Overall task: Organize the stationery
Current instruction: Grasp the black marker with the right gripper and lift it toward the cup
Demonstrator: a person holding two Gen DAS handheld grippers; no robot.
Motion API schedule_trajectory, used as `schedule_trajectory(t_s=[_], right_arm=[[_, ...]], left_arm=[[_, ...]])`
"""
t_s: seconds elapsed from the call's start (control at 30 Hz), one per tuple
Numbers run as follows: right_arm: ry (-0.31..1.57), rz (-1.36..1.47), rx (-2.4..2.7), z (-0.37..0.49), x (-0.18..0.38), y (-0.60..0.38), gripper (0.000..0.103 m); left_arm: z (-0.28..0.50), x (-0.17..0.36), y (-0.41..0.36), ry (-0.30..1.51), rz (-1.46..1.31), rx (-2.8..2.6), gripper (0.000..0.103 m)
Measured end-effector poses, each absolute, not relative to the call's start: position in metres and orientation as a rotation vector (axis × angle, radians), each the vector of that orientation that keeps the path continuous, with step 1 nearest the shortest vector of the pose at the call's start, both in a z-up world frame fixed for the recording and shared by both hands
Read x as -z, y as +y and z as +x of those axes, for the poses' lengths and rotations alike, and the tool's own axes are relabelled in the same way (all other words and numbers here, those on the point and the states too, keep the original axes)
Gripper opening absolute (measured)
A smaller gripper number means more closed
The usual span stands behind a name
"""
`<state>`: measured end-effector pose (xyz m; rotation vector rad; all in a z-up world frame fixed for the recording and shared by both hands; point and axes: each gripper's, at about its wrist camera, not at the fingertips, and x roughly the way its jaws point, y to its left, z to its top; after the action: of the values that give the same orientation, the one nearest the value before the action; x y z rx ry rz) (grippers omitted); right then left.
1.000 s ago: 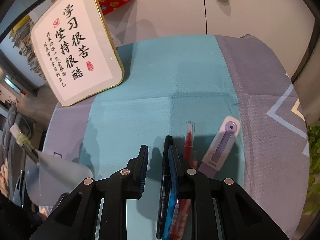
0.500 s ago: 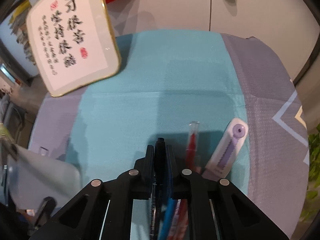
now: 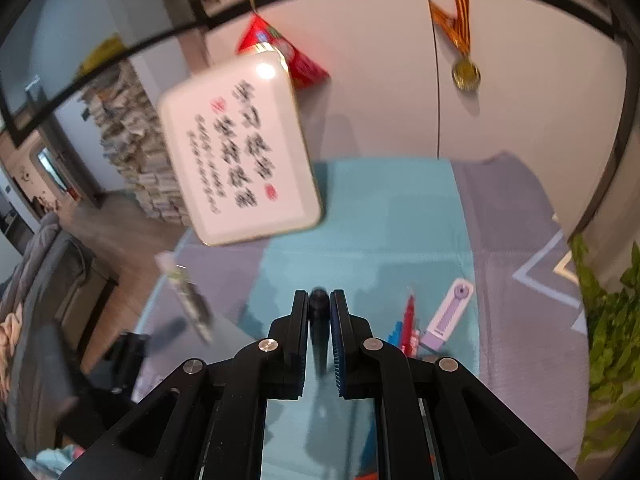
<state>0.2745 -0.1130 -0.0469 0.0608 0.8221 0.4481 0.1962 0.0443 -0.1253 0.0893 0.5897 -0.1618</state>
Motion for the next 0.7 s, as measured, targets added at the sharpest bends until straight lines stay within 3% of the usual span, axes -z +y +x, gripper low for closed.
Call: schedule_trajectory(t_s=[0.37,0.7], right_arm=[[0.593,0.047,-0.581,0.221,-0.035,-0.089,0.012],[0.612,0.05,-0.624,0.224,-0.029,-0.068,0.012]], left_arm=[[0.196,0.125,0.045,0.59,0.089,0.161,0.074],[0.196,0.125,0.044,0.59,0.089,0.161,0.074]])
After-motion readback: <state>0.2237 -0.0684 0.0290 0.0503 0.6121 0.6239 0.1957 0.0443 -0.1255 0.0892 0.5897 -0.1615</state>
